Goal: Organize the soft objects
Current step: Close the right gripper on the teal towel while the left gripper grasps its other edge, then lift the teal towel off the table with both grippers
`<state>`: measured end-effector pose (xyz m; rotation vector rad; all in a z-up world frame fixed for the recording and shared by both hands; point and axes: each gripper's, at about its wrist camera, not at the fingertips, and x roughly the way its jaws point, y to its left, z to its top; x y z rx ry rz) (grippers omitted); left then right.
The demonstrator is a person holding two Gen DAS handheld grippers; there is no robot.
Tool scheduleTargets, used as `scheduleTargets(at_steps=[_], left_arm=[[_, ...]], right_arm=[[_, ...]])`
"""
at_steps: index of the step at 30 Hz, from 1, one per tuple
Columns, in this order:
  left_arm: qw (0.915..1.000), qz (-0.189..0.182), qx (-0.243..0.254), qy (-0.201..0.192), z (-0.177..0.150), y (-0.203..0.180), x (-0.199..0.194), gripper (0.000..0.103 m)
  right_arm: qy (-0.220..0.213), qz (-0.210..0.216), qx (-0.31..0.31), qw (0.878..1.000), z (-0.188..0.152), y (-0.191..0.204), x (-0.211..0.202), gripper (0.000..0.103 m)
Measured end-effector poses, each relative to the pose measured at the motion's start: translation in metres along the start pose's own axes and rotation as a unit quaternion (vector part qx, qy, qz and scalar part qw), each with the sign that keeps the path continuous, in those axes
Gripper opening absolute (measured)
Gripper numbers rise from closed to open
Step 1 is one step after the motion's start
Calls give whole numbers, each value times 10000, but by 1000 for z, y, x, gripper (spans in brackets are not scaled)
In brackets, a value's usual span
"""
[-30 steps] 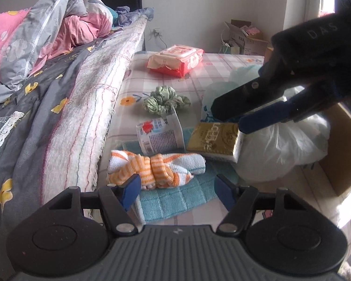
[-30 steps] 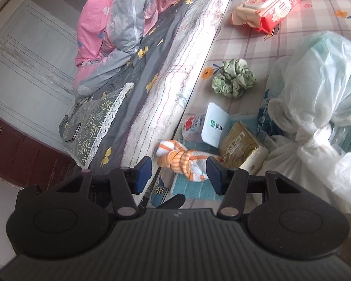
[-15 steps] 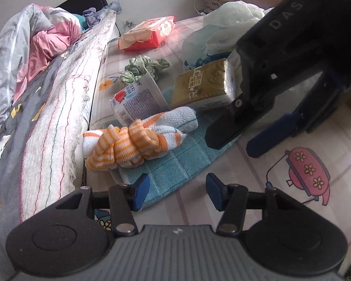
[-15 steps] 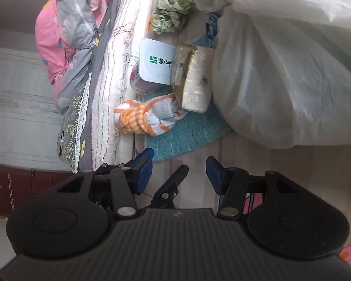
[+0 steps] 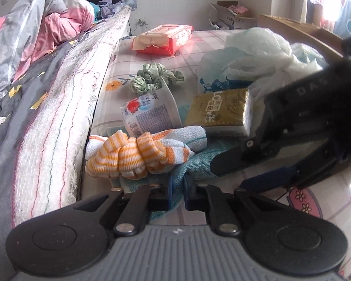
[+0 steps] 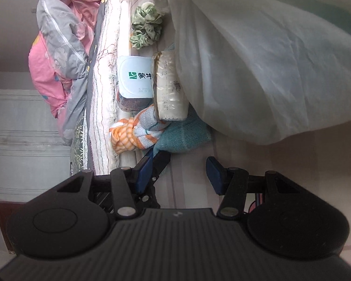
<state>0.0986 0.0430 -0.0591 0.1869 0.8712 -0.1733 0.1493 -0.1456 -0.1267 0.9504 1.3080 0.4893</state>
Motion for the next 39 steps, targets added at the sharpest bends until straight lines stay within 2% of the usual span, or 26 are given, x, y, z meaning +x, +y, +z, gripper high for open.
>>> scheduleTargets(at_steps=[4,7,10,12,16,19,22,24,26,28,30,34,39], left_arm=[[9996,-36,-185,-217,11,10,-18,8],[9989,-212,-345,-219,16,17,-29,8],[9977,-458,-474,-172,13,17,-39,7],[9967,-592,-541,-117,9,16,-41,7],[9922,-947,-806,13,1,13,-41,7],[9922,-958,-803,15,7,14,-39,7],[9926,-897,-784,-217,26,22,-48,7],[9914,-895,-795,-527,40,28,-64,7],[9885,-1020,-822,-751,46,29,-78,7],[9856,-1253,-866,-737,44,25,-85,7],[9852,-1384,-836,-564,35,14,-84,7],[9819,-1749,-729,-54,7,-16,-76,7],[9736,-2178,-658,214,-18,-48,-76,7]], right_arm=[[-19,327,237,9992,0,-1,8,51],[-81,598,296,9977,-1,5,10,51],[-204,701,154,9972,-3,12,6,45],[-207,709,75,9972,-3,15,4,36],[-184,632,-26,9978,-7,14,1,28],[-181,614,-72,9979,-8,15,1,21],[-257,682,-237,9971,5,32,-1,18],[-369,847,-422,9948,14,51,-7,16],[-511,1066,-659,9908,19,71,-21,15],[-576,1150,-775,9887,18,79,-32,14],[-548,1068,-776,9897,14,72,-40,14],[-291,716,-461,9959,-5,31,-49,13],[-211,455,53,9987,-39,-25,-72,13]])
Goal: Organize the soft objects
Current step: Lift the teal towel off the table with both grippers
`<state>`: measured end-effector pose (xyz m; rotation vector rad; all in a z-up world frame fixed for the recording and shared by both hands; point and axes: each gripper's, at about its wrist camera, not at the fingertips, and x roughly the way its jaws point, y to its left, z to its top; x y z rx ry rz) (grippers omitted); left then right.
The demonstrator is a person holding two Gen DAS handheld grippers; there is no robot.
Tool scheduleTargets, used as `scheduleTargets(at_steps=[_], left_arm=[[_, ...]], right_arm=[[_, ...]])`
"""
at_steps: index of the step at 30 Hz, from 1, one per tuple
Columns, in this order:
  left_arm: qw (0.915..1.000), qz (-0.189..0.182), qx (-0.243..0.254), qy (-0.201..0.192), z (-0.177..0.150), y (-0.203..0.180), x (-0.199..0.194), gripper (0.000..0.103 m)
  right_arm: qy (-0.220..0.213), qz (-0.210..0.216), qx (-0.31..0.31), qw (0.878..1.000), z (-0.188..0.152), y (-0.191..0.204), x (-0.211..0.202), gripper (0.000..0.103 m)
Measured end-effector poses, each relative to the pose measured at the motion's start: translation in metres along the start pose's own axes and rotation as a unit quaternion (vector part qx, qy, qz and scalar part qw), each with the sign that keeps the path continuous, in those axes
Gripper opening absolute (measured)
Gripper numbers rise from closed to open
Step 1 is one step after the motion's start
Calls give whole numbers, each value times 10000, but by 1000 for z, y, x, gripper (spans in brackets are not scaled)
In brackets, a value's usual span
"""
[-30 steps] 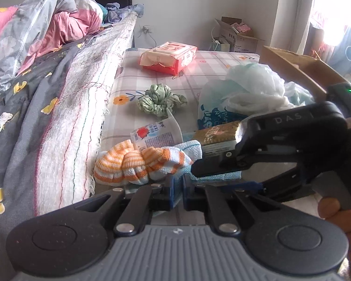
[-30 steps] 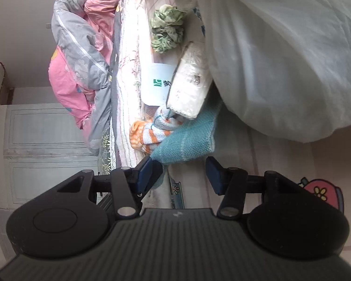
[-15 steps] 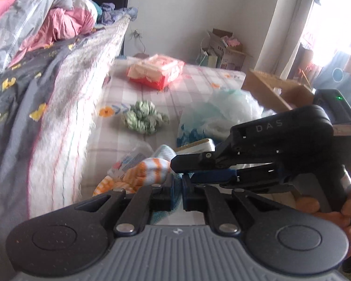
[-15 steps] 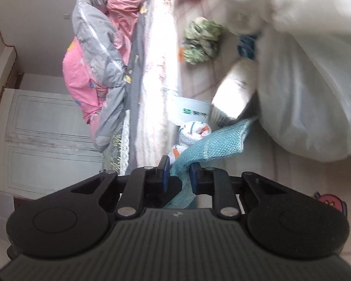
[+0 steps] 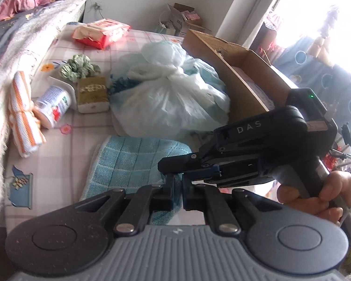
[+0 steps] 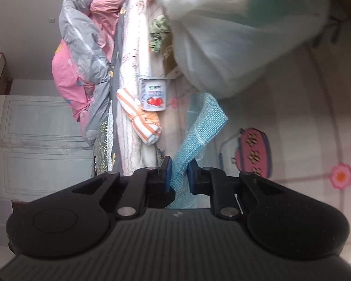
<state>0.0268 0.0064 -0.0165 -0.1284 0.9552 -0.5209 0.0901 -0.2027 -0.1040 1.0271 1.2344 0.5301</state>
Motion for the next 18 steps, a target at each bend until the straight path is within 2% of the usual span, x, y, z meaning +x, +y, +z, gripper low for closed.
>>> scheduleTargets(at_steps=[5,7,8,11,14,16,18], left_arm=[[9991,-378,129,118,-21,-22,8,10],[9989,-451,12,97,-25,-21,9,21],[9991,-412,-33,74,-30,-20,7,22],[9997,-199,-150,-13,-30,-10,2,22],[9993,252,-281,-54,-27,7,6,22],[9977,599,-328,35,-26,18,17,21],[9962,756,-411,159,-26,28,27,19]], right_arm=[[-240,-157,168,9994,-26,-27,-32,13],[-343,-231,214,9989,-30,-35,-38,13],[-383,-259,244,9986,-32,-41,-41,13],[-486,-305,316,9979,-34,-53,-46,13],[-532,-328,292,9976,-35,-57,-49,13],[-521,-293,270,9978,-35,-57,-48,13],[-513,-257,205,9981,-34,-53,-47,13]])
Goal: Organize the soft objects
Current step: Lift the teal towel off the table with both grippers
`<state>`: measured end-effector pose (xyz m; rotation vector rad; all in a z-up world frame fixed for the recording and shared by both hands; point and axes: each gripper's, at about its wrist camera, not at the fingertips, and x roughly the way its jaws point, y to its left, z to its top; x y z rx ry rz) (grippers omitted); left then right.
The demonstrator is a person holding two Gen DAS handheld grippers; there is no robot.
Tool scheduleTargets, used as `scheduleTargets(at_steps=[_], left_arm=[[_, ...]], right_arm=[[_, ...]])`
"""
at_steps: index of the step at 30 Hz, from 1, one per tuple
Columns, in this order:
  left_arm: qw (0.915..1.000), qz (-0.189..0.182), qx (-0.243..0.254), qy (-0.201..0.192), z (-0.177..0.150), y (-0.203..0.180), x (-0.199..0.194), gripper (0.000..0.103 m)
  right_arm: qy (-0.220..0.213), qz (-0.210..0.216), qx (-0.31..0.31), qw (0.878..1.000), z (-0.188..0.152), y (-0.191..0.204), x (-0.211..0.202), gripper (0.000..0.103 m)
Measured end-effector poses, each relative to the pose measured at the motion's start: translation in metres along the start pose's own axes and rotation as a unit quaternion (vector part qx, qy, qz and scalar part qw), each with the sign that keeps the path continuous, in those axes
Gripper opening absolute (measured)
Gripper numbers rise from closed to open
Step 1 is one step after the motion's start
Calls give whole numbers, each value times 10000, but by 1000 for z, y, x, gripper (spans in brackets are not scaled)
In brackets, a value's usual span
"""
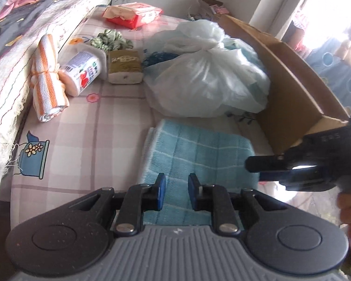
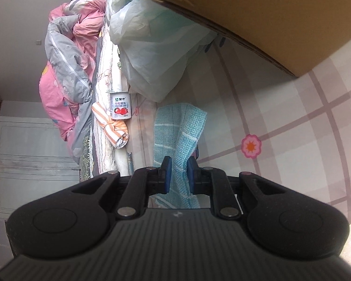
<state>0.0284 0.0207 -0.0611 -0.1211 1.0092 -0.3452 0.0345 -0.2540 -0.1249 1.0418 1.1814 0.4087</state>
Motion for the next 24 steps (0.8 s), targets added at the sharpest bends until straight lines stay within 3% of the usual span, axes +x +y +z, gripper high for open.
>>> scheduleTargets(at_steps=[3,13,24], left_arm=[[9996,-70,-209,187,-3,12,10,18],[9993,-229,-265,85,-8,22,8,18],[9971,-460,-608,-11,-10,45,1,16]], right_arm=[[50,146,-154,9998,2,11,2,13],[612,334,-397,9968,15,41,47,13],[591,205,-176,9979,25,40,93,12]])
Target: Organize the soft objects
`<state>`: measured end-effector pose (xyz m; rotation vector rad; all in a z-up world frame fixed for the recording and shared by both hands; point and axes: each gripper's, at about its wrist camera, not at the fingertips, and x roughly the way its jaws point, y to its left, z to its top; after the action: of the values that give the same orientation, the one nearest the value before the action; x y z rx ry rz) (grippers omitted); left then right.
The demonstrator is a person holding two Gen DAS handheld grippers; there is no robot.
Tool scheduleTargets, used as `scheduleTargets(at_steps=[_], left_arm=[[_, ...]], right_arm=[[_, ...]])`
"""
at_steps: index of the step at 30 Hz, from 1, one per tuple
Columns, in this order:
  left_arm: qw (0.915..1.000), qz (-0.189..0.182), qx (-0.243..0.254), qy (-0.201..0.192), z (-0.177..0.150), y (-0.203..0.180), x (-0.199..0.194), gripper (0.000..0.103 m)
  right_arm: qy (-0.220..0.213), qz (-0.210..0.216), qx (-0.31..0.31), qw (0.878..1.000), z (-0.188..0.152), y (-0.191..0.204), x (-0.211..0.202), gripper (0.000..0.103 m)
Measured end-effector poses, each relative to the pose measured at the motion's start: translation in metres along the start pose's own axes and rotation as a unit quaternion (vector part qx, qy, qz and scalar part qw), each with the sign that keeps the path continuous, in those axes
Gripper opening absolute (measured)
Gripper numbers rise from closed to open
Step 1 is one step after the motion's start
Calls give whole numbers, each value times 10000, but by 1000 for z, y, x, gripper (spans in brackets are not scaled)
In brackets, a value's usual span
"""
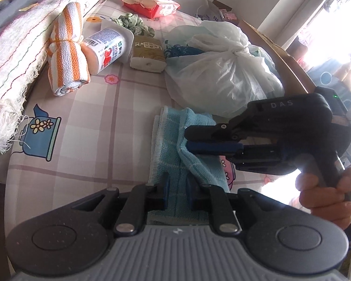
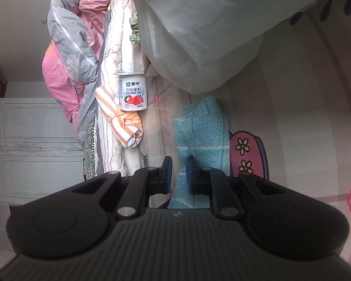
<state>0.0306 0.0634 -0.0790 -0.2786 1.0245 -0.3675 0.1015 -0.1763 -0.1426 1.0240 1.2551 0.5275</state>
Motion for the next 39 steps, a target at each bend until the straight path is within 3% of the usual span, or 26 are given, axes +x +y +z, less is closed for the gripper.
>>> scheduleTargets(at_steps=[5,9,12,16,18,20,24,28,36,39], left_arm=[[9995,67,-140,-270,5,8,-18,18],[9982,-46,-51,-603,11,3,-38,29],[9983,-71,330,-470,13,-13,-32,46],[9933,707,883,-244,6,-31,-4,46],[9911,943,926,-150,5,-29,6,46],[9922,932,824,-123,5,-23,7,46],[9935,900,690,-1,8,-13,8,58],[9954,743,589,147,12,-11,10,58],[9983,366,353,289,20,-9,14,57],[9985,385,314,241,20,-8,14,49]], right_arm=[[-17,-57,49,10000,2,4,10,9],[-74,-103,54,9999,1,4,12,6],[-102,-107,-33,9999,-1,5,13,7],[-125,-88,-155,9998,-2,10,12,10],[-162,-87,-291,9994,-3,13,6,14],[-231,-87,-477,9986,-5,18,-5,19],[-422,-436,-922,9939,-7,26,-28,35],[-396,-761,-927,9920,-3,17,-30,42],[-93,-597,-939,9938,-2,17,-5,35],[-39,-543,-941,9941,-2,18,3,28]])
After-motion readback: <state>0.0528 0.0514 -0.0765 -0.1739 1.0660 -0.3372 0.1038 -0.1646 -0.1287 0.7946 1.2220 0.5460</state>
